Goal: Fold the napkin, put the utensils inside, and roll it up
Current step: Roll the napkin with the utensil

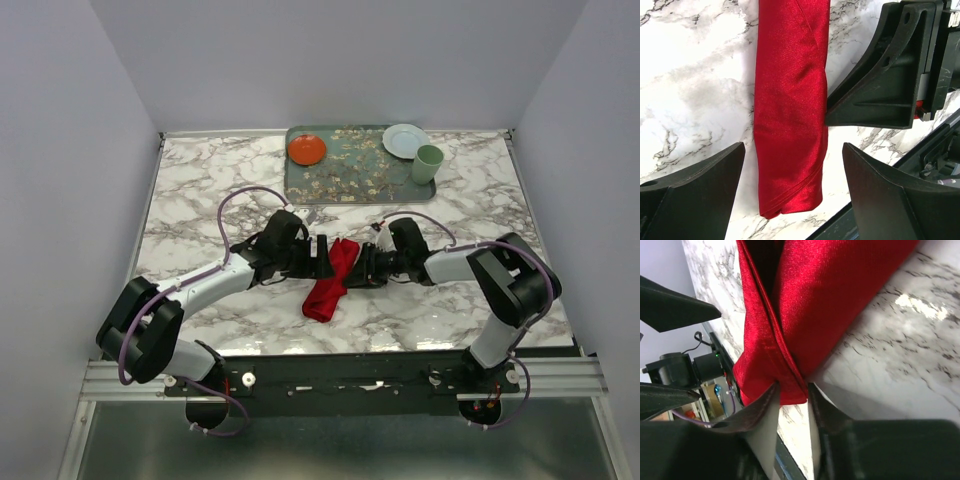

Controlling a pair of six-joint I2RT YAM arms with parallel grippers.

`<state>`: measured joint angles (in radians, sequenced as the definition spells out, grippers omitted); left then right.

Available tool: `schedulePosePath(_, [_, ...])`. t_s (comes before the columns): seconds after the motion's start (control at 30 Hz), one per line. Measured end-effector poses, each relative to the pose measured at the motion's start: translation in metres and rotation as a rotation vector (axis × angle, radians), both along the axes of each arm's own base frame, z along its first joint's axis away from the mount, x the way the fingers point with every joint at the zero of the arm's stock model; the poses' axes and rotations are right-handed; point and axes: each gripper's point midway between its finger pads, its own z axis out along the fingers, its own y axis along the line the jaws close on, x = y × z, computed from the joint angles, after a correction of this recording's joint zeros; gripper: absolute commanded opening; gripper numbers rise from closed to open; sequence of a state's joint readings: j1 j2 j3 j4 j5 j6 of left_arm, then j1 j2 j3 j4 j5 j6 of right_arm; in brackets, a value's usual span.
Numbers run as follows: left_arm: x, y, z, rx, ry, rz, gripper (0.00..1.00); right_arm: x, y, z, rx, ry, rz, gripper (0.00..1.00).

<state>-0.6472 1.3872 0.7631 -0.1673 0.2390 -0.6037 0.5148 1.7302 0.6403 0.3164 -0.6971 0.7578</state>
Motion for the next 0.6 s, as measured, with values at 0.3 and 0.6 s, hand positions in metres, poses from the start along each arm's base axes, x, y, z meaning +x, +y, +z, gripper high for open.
schedulePosePath(0.3, [0.001,0.001,0.000,0.004,-0.006,-0.003,0.88,-0.002,0.004,0.000,0.043,0.012,0.011,0.10])
schedulePosePath(0.6, [0.004,-0.001,0.002,0.002,-0.015,-0.009,0.88,-0.020,-0.005,-0.007,0.031,0.041,0.006,0.04])
